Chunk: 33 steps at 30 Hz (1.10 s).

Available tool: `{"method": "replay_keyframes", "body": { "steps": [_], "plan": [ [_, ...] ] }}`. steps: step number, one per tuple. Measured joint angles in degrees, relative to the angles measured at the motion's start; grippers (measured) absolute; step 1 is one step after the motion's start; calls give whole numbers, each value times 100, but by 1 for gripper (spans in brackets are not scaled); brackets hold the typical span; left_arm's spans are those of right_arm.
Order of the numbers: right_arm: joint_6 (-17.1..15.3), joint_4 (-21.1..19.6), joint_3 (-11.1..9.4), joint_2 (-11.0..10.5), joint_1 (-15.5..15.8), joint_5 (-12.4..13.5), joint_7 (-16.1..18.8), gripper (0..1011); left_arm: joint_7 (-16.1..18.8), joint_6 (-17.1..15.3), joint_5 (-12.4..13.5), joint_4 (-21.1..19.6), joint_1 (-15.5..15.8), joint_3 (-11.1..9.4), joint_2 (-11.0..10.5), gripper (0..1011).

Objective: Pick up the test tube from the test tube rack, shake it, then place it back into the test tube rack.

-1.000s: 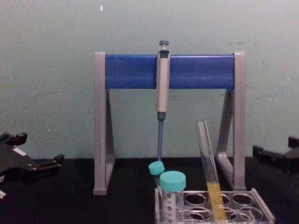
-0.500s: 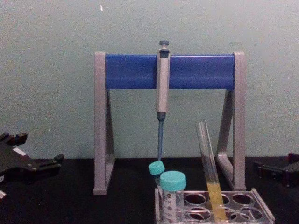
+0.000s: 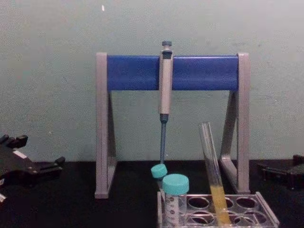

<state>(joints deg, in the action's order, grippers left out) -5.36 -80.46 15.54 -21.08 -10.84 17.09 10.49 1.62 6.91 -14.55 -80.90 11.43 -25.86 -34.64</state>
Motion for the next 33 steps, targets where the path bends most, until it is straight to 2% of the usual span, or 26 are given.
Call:
{"method": "replay_keyframes", "body": {
  "steps": [33],
  "plan": [
    [10, -9, 7, -5, 0, -7, -10, 1000, 0, 0, 0, 0, 0, 0, 0, 1001]
  ]
}}
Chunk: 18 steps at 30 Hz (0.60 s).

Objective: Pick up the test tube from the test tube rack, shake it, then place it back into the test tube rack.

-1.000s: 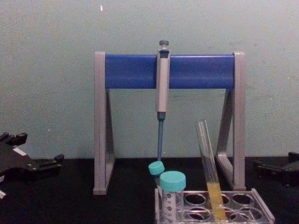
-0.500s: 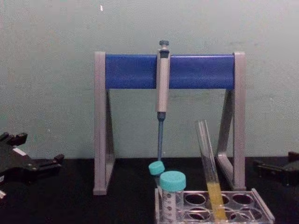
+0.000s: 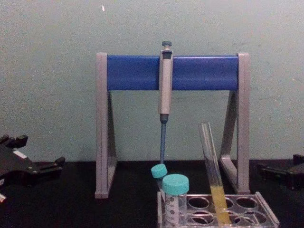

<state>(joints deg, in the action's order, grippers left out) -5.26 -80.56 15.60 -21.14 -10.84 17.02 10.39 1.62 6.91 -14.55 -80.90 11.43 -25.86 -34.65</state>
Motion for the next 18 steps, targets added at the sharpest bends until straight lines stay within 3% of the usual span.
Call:
{"method": "replay_keyframes", "body": {
  "steps": [18],
  "plan": [
    [0, 0, 0, 0, 0, 0, 0, 1000, 0, 0, 0, 0, 0, 0, 0, 1001]
  ]
}}
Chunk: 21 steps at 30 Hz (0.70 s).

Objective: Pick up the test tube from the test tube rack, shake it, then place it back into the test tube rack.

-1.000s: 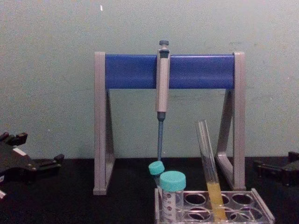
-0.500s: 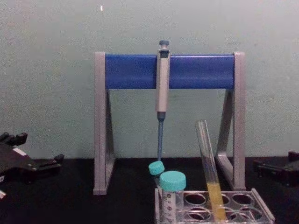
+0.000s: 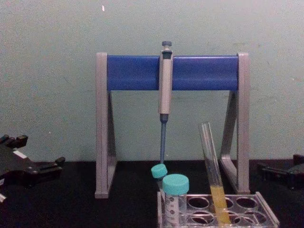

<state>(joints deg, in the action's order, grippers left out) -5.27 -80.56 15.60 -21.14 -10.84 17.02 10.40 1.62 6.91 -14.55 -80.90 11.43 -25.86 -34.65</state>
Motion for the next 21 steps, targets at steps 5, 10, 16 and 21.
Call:
{"method": "replay_keyframes", "body": {
  "steps": [5, 10, 16, 21],
  "plan": [
    [0, 0, 0, 0, 0, 0, 0, 1000, 0, 0, 0, 0, 0, 0, 0, 1001],
    [0, 0, 0, 0, 0, 0, 0, 1000, 0, 0, 0, 0, 0, 0, 0, 1001],
    [0, 0, 0, 0, 0, 0, 0, 1000, 0, 0, 0, 0, 0, 0, 0, 1001],
    [0, 0, 0, 0, 0, 0, 0, 1000, 0, 0, 0, 0, 0, 0, 0, 1001]
  ]
}}
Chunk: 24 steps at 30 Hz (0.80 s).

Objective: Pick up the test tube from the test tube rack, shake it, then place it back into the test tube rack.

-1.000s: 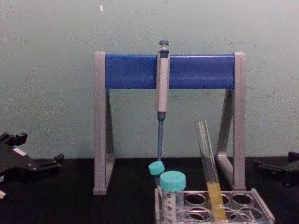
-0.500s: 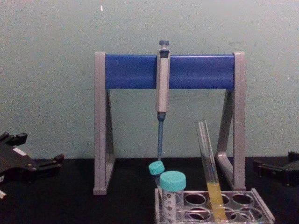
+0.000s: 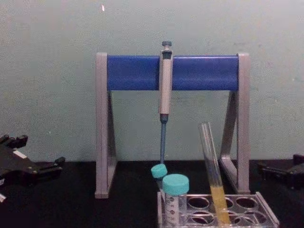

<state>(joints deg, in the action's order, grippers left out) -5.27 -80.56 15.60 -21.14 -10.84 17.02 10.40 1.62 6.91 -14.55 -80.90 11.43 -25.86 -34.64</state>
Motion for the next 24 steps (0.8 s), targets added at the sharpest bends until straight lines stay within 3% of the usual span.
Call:
{"method": "replay_keyframes", "body": {
  "steps": [24],
  "plan": [
    [0, 0, 0, 0, 0, 0, 0, 1000, 0, 0, 0, 0, 0, 0, 0, 1001]
  ]
}}
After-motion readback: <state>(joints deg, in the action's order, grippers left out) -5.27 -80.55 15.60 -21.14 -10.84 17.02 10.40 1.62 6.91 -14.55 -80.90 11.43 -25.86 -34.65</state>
